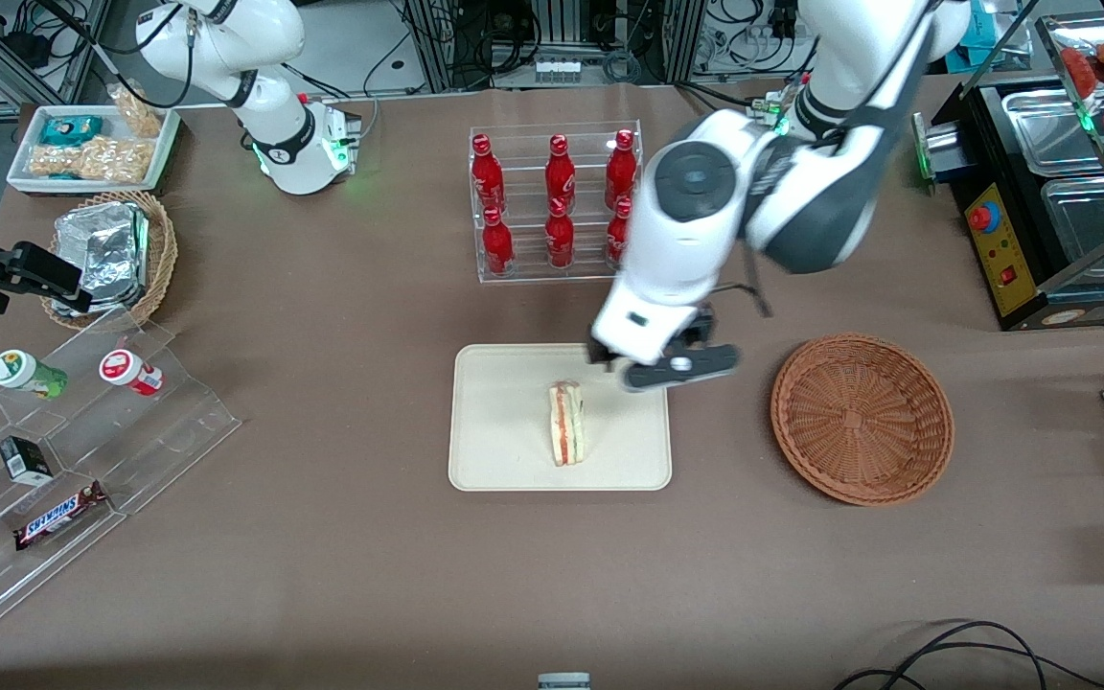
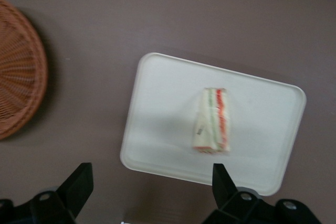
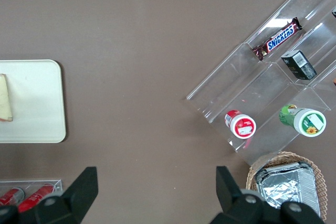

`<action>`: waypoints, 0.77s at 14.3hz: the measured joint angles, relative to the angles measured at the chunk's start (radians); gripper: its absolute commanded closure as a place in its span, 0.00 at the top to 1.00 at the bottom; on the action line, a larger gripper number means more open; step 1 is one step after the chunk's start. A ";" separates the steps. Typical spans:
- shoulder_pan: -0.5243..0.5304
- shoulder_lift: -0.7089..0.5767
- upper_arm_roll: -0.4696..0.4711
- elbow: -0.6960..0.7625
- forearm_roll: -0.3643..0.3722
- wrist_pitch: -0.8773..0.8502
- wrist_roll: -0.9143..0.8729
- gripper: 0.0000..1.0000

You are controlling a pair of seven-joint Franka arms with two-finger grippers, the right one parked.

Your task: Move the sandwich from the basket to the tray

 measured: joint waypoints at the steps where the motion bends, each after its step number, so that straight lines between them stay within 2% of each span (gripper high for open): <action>1: 0.033 -0.020 0.002 -0.038 0.000 0.000 0.000 1.00; 6: 0.184 -0.120 0.006 -0.217 0.002 0.002 0.129 1.00; 11: 0.342 -0.340 0.008 -0.411 0.003 -0.065 0.372 1.00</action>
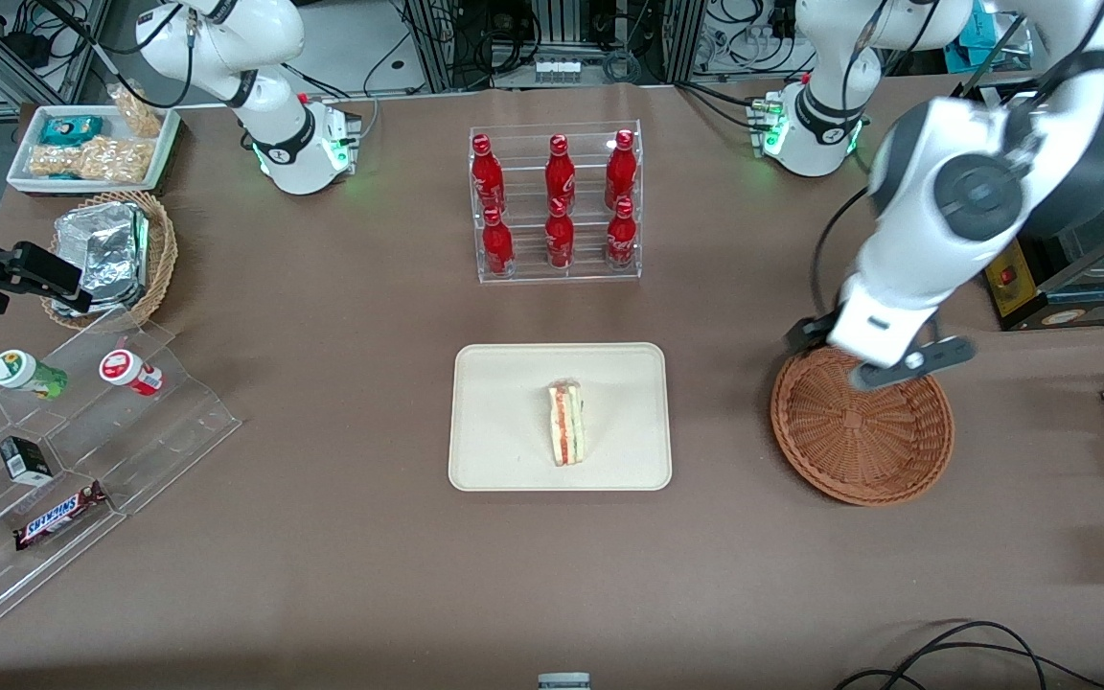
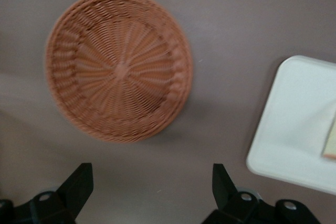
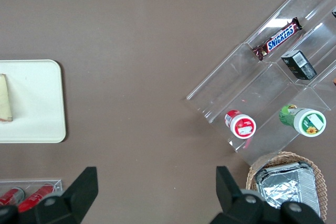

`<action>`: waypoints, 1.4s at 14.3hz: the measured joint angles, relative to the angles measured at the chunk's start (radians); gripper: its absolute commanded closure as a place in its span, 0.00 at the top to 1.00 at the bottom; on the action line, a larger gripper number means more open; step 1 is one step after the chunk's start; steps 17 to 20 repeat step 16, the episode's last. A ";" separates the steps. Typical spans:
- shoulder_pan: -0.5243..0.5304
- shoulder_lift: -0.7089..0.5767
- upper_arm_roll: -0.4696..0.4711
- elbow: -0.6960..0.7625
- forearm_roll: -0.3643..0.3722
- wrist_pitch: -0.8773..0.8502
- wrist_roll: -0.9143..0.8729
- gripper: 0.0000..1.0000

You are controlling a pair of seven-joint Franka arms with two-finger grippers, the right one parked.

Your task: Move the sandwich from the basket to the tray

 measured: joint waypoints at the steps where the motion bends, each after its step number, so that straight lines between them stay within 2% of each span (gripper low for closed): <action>1: 0.023 -0.029 0.000 -0.009 0.000 -0.030 0.043 1.00; 8: 0.179 -0.070 -0.037 0.095 -0.011 -0.164 0.349 1.00; 13: 0.172 -0.070 0.028 0.161 -0.016 -0.165 0.454 1.00; 16: 0.135 -0.063 0.084 0.184 -0.062 -0.165 0.455 1.00; 20: 0.135 -0.063 0.084 0.184 -0.062 -0.165 0.455 1.00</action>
